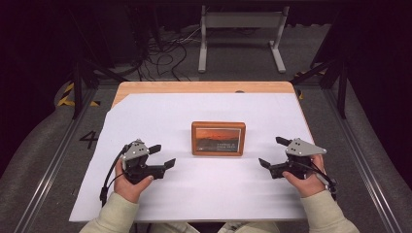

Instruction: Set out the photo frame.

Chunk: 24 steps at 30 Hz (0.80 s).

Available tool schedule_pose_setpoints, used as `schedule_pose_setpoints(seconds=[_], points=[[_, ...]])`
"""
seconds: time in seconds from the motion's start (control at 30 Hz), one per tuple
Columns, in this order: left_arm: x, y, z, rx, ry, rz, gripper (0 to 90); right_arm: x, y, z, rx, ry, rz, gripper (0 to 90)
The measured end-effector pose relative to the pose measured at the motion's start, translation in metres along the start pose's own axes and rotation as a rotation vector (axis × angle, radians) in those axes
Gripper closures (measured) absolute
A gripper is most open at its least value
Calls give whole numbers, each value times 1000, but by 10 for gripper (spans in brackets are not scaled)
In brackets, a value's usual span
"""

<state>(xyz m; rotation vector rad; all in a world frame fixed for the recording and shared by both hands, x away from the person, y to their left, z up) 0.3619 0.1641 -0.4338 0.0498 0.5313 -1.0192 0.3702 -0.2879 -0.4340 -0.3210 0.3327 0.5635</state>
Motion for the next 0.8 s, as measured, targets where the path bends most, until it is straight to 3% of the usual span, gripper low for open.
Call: schedule_pose_setpoints(seconds=[0.3,0.8], points=[[-5,6,-7,-27,-21,4,236,8,3,-17,42,39,-1,28],[-2,9,-9,-14,-7,10,234,11,3,-21,56,71,-10,28]])
Point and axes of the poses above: each handheld gripper's, and its own axes: x roughly forward along the jaws, z roughly out of its top, y roughly to its left, the point moved 2 cm from there along x, roughly forward along the jaws, and after that the axes turned 10 degrees about -z, right-handed, at the moved point
